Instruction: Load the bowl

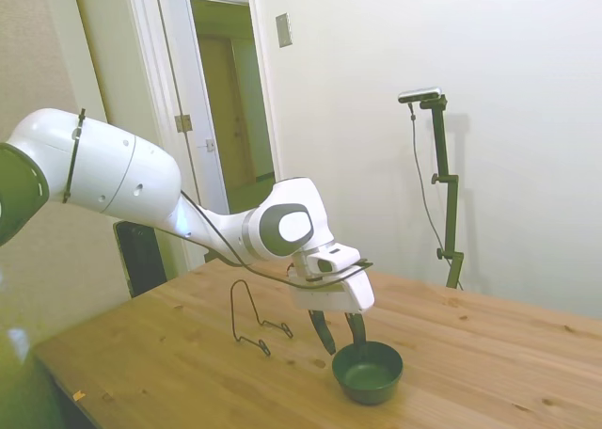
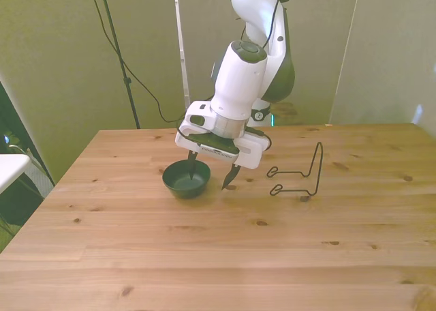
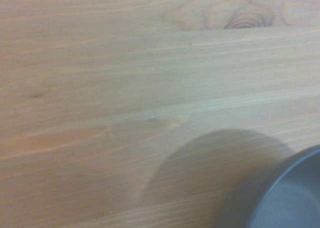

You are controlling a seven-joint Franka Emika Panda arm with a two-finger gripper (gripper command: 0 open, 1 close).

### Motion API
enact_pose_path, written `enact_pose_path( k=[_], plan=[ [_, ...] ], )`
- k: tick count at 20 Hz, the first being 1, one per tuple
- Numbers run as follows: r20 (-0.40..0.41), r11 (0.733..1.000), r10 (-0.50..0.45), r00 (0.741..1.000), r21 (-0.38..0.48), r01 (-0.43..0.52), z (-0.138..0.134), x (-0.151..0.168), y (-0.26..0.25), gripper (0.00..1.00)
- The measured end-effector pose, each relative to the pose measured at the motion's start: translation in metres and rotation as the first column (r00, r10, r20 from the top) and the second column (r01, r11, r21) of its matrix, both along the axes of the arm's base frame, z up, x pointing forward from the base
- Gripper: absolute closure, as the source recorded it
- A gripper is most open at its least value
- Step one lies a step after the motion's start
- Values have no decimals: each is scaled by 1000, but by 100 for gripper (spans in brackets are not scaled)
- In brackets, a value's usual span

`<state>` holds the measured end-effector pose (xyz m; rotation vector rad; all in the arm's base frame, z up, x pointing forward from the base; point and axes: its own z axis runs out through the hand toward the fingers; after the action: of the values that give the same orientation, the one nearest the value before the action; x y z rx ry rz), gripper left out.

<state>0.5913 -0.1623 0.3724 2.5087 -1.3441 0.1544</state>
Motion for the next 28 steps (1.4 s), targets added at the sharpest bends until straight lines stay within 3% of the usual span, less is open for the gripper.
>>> enact_pose_path(
  k=[24, 26, 28],
  plan=[
    [5, 1000, 9, 1000, 6, -9, 1, 2, 9, 100],
    [16, 997, 15, 1000, 77, -16, 11, 0, 21, 100],
    [28, 983, 43, 999, 178, -48, 38, -11, 39, 100]
  ],
)
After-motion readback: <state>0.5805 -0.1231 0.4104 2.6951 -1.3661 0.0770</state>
